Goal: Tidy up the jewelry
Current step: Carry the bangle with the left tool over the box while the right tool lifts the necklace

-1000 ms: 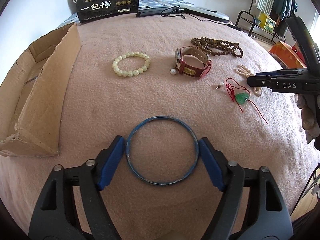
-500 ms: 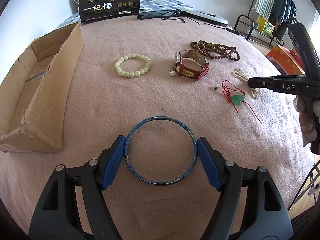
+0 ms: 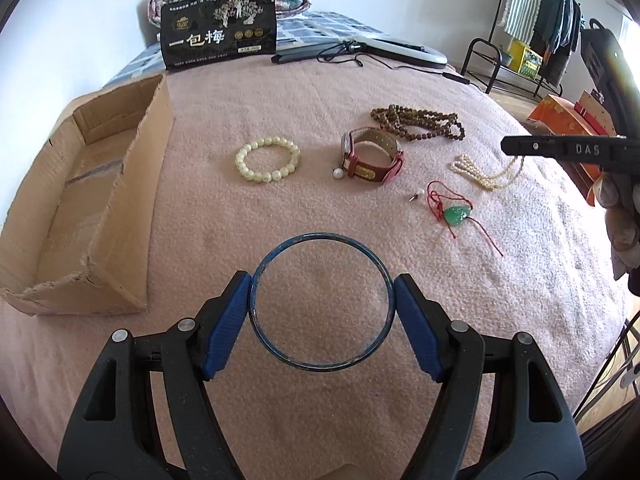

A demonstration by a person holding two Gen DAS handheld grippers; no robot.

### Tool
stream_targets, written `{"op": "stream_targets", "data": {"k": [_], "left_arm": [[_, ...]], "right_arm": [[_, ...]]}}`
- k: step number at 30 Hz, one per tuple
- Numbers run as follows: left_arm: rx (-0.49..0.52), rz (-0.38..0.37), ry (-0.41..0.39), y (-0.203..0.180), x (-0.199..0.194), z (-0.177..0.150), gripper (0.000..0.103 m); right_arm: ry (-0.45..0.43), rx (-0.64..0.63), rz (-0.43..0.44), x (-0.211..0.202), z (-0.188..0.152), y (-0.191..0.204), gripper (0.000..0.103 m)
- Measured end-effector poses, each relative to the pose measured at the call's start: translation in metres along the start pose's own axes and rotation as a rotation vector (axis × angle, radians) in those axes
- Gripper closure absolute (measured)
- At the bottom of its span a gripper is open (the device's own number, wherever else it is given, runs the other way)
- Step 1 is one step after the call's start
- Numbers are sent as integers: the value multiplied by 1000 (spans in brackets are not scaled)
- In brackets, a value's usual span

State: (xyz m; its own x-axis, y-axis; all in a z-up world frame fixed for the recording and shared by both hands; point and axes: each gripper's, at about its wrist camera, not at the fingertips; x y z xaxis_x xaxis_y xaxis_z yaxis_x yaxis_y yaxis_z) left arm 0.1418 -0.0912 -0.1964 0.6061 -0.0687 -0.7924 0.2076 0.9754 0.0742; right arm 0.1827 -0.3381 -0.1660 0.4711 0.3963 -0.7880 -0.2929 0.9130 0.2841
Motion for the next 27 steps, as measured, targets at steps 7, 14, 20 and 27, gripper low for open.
{"op": "stream_targets", "data": {"k": [7, 14, 20, 27], "left_arm": [[-11, 4, -43, 7, -19, 8, 29], [-37, 11, -89, 22, -39, 18, 29], [-63, 32, -124, 43, -56, 26, 29], [-107, 71, -159, 76, -74, 30, 29]], "right_arm": [[-47, -28, 13, -23, 16, 16, 99], [-101, -79, 30, -48, 37, 43, 99], [-139, -135, 53, -65, 56, 75, 99], [-170, -207, 104, -75, 76, 121, 99]]}}
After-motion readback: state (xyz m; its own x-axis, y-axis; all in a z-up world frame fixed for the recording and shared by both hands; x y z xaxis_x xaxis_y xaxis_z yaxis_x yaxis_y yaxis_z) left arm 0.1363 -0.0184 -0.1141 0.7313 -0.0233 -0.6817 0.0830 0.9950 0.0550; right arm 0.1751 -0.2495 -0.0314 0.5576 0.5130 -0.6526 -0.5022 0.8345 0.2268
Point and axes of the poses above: each gripper's, at about its wrist camera, not at the fingertips, and x roughly the way its jaws point, y to its left, z to its top, and after that the axes turned 10 degrees about z, right-handed
